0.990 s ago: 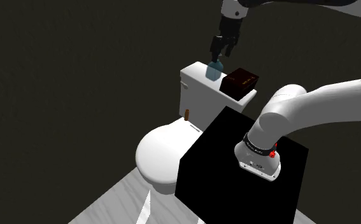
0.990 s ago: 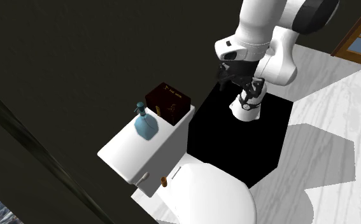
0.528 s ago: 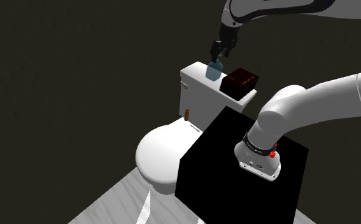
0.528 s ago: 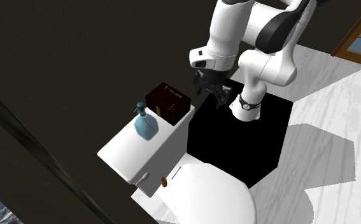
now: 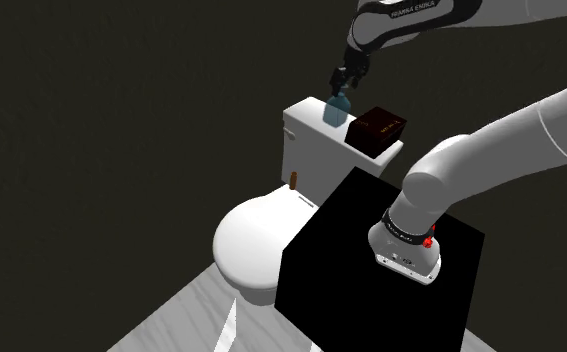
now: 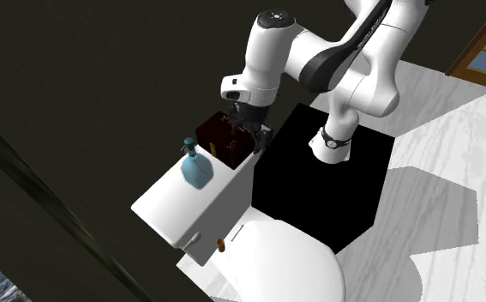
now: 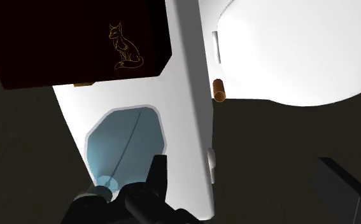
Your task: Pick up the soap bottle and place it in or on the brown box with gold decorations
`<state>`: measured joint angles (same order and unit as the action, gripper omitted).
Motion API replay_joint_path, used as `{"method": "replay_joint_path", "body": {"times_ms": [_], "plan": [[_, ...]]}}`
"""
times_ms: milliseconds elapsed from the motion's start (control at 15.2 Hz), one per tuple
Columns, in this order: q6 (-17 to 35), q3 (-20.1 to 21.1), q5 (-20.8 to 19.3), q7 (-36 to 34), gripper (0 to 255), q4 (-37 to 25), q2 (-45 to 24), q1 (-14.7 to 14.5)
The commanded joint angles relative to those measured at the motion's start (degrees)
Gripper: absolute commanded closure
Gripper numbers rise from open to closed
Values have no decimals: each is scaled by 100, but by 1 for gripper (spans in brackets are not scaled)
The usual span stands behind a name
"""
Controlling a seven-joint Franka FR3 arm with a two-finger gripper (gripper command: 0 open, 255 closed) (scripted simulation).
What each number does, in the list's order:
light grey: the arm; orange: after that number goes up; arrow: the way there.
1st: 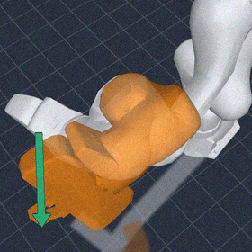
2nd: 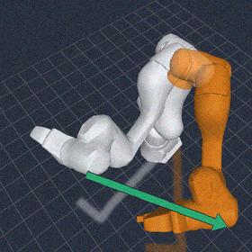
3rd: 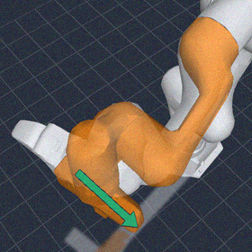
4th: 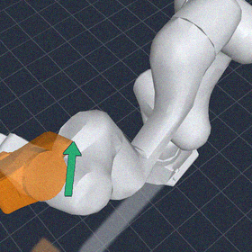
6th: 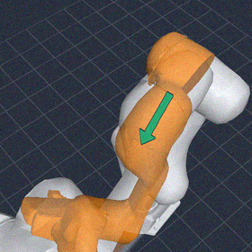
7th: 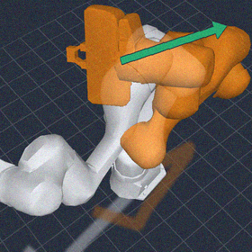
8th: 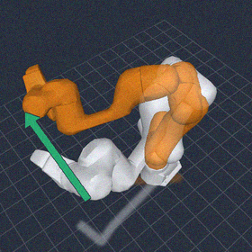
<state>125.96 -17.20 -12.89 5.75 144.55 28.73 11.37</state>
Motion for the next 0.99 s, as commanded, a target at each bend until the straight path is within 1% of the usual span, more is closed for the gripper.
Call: {"method": "replay_joint_path", "body": {"times_ms": [0, 330, 528, 660, 924], "plan": [[385, -200, -60, 142, 0, -109, -323, 70], [1287, -645, 5, 470, 0, -455, -1188, 137], [1776, -914, 214, 748, 0, -739, -1742, 135], [2073, -1085, 450, 988, 0, -959, -2124, 125], [2327, -1140, 643, 1132, 0, -974, -2399, 103]]}}
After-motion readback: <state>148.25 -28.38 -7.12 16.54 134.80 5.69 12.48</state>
